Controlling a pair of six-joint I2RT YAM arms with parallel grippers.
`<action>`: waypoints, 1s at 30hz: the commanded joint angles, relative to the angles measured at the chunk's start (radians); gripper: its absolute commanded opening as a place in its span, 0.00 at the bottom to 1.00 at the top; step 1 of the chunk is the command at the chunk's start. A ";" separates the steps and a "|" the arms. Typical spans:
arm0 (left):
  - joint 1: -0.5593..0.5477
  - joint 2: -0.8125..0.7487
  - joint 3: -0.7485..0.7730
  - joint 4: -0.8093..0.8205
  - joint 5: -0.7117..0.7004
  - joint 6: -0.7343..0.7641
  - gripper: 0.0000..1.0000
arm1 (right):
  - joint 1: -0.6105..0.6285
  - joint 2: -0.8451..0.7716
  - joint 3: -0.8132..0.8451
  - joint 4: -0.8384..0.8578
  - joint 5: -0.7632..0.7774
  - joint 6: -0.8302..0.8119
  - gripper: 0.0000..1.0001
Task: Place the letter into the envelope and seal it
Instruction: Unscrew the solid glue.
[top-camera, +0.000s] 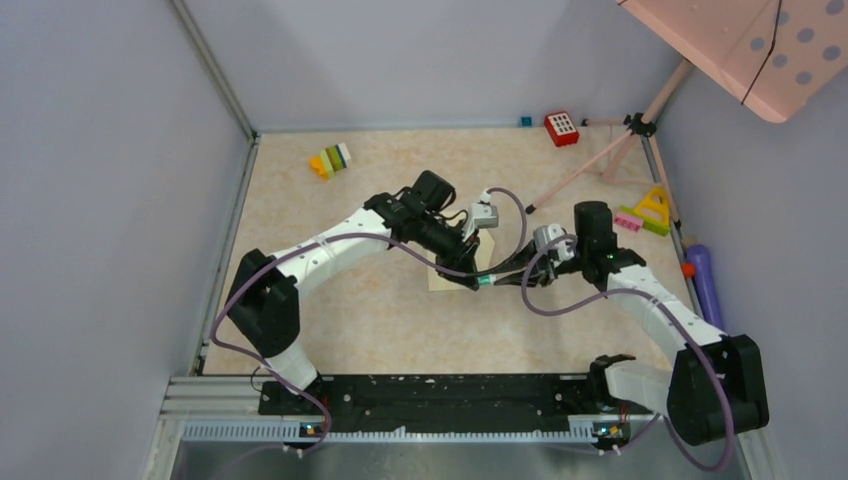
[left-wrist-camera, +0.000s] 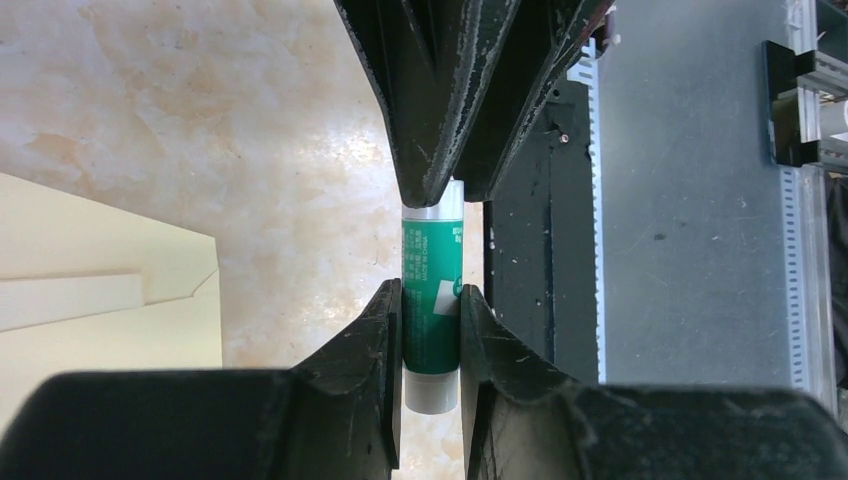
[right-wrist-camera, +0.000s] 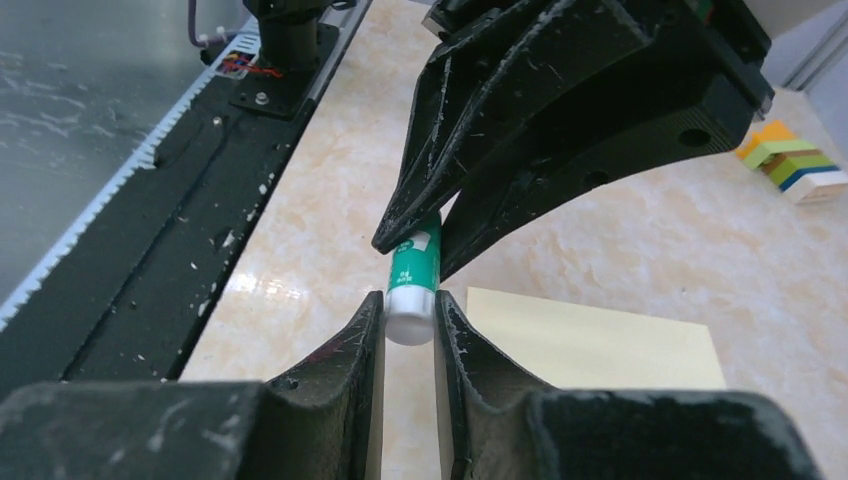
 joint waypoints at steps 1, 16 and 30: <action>0.003 -0.041 0.048 0.039 -0.068 0.010 0.00 | 0.004 0.062 0.090 0.044 -0.035 0.196 0.15; 0.000 -0.131 -0.012 0.109 -0.218 0.017 0.00 | 0.002 0.269 0.342 -0.138 0.062 0.509 0.38; 0.000 -0.061 0.028 0.016 0.034 0.037 0.00 | 0.001 -0.043 -0.035 0.301 0.039 0.190 0.57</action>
